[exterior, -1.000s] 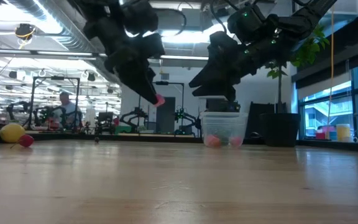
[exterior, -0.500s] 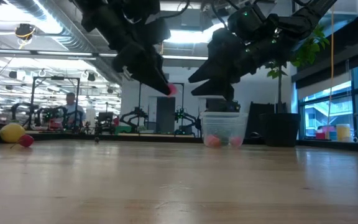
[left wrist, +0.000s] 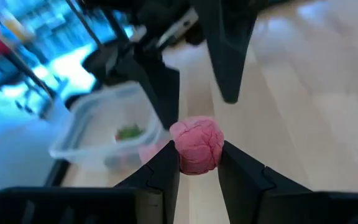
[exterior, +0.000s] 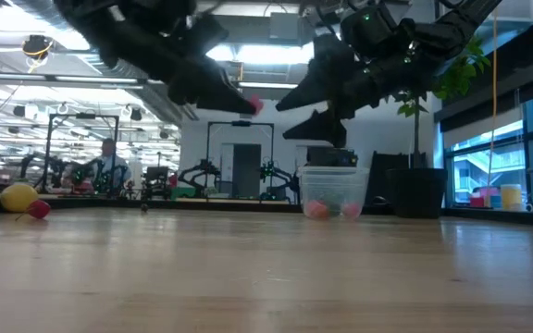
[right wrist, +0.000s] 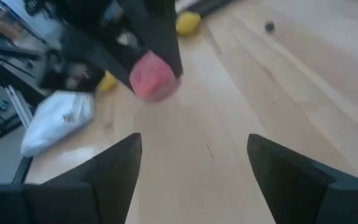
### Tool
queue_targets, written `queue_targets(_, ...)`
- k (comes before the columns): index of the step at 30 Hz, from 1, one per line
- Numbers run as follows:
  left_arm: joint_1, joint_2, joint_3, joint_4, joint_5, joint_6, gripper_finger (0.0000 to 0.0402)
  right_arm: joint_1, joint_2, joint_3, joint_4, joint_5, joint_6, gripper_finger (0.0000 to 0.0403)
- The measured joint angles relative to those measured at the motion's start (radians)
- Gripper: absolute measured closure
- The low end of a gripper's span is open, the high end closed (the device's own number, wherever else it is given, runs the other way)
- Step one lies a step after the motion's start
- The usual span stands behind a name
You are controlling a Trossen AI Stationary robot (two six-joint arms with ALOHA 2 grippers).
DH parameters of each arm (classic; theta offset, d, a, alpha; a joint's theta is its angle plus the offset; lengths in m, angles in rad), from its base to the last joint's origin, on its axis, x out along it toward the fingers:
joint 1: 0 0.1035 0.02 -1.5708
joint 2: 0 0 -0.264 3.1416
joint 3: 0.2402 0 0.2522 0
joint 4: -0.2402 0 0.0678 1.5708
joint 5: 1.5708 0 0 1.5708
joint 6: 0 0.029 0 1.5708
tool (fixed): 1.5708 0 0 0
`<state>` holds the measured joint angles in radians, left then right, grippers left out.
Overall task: Pick and placing Produce into tupperware
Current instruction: Put the peach into the transparent bin
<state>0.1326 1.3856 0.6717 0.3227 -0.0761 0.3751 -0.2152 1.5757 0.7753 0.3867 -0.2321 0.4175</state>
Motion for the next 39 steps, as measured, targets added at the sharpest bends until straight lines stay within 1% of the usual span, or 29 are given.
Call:
queue_targets(3, 0.001, -0.002, -0.072, 0.141, 0.004, 0.005, 0.0308, 0.005, 0.0, 0.0, 0.058, 0.001, -0.001, 0.0109)
queue_targets(8, -0.003, 0.01, -0.132, 0.266, 0.003, 0.013, 0.0308, 0.02, -0.001, 0.0, 0.159, 0.002, 0.001, 0.0109)
queue_targets(16, -0.003, 0.01, -0.14, 0.403, 0.011, 0.108, 0.0308, 0.042, -0.001, 0.0, 0.189, 0.021, 0.051, 0.0116)
queue_targets(20, -0.004, 0.01, -0.14, 0.432, 0.024, 0.115, 0.0308, 0.043, -0.001, 0.0, 0.212, 0.023, 0.053, 0.0118)
queue_targets(23, -0.005, 0.011, -0.14, 0.436, 0.068, 0.115, 0.0308, 0.043, -0.001, 0.0, 0.223, 0.03, 0.053, 0.0118)
queue_targets(25, -0.01, 0.011, -0.14, 0.447, 0.079, 0.116, 0.0308, 0.043, -0.001, 0.0, 0.233, 0.032, 0.058, 0.0118)
queue_targets(33, -0.026, 0.011, -0.125, 0.464, 0.063, 0.202, 0.0308, 0.043, -0.001, 0.0, 0.281, 0.027, 0.103, 0.0118)
queue_targets(39, -0.027, 0.011, -0.112, 0.466, 0.045, 0.241, 0.0308, 0.062, -0.001, 0.0, 0.331, 0.021, 0.102, 0.0118)
